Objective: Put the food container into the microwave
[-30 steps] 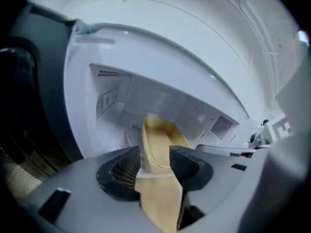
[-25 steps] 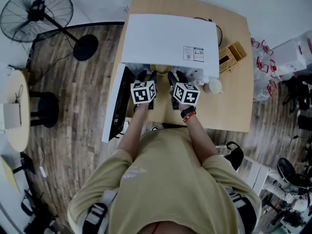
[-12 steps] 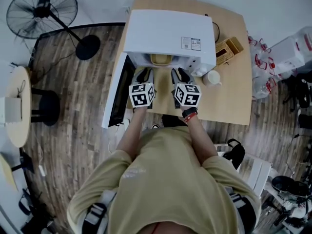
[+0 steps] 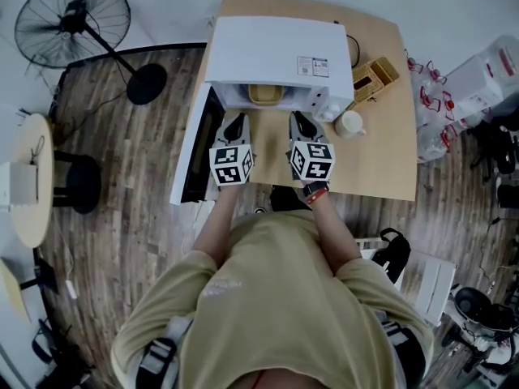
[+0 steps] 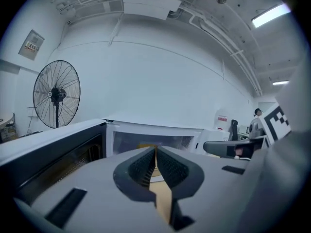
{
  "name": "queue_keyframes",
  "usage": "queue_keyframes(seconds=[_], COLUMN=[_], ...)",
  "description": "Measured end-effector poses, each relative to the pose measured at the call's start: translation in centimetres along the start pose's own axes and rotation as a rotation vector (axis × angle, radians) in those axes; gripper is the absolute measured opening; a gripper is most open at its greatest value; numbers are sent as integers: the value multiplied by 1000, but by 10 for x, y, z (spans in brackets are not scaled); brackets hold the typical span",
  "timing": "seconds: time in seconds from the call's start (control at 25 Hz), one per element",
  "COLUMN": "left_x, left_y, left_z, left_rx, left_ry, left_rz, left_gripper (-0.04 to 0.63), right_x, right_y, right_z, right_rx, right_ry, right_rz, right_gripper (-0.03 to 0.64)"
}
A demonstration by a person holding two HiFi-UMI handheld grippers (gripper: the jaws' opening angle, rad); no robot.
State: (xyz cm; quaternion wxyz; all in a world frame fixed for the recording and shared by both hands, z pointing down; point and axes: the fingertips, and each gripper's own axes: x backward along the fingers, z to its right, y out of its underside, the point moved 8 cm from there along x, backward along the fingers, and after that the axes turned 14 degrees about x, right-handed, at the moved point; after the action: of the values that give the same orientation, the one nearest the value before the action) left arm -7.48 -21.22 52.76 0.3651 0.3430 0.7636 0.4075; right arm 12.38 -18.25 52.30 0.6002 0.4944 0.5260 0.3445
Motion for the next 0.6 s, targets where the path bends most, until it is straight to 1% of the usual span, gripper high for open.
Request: queue_keyframes(seconds=[0.08, 0.24, 0.44, 0.6], left_x=[4, 7, 7, 3], left_y=[0, 1, 1, 1], left_z=[2, 5, 5, 5], left_rx=[-14, -18, 3, 33], left_ry=[6, 5, 17, 33], left_rz=[5, 7, 28, 39], left_gripper=[26, 20, 20, 20], right_x=[3, 8, 9, 5], right_y=[0, 2, 1, 2], right_z=[-2, 0, 5, 7], right_rx=[10, -7, -15, -10], right_ry=[5, 25, 36, 23], right_rz=[1, 4, 13, 7], right_gripper=[40, 29, 26, 25])
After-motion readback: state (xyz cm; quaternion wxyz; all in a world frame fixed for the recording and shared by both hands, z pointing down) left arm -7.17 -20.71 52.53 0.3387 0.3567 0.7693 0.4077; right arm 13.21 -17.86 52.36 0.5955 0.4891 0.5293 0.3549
